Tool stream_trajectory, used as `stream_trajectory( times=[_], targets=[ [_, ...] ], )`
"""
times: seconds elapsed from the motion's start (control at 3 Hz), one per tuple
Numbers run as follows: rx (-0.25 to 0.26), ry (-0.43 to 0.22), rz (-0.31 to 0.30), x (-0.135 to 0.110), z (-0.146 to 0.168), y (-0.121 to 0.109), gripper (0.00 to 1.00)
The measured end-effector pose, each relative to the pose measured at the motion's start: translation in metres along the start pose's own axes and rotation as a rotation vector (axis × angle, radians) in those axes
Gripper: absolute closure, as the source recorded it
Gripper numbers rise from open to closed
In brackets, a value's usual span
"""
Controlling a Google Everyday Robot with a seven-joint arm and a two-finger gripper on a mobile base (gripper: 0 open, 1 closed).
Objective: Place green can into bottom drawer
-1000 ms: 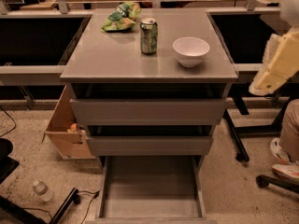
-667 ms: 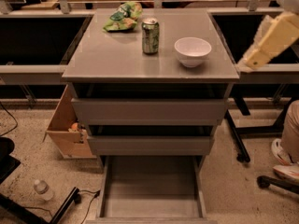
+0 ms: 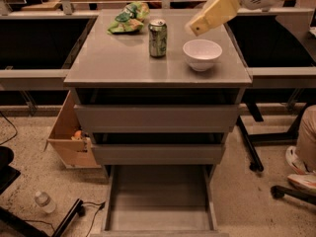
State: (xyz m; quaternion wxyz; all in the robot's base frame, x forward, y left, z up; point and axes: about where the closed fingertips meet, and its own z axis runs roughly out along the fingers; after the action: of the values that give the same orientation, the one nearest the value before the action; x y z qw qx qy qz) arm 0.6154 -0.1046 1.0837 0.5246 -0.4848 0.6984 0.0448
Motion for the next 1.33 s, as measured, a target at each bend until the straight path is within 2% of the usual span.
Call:
stream_trajectory(
  times=[0.33, 0.67, 1.0, 1.33],
  targets=[
    [0.06, -0.037, 0.006, -0.011, -0.001, -0.015, 0.0],
    [0.06, -0.037, 0.006, -0.011, -0.001, -0.015, 0.0],
    [0.052, -0.088, 0.048, -0.009, 0.028, -0.025, 0.0],
    [0.048, -0.135, 0.153, 0.004, 0.083, -0.044, 0.0]
  ],
)
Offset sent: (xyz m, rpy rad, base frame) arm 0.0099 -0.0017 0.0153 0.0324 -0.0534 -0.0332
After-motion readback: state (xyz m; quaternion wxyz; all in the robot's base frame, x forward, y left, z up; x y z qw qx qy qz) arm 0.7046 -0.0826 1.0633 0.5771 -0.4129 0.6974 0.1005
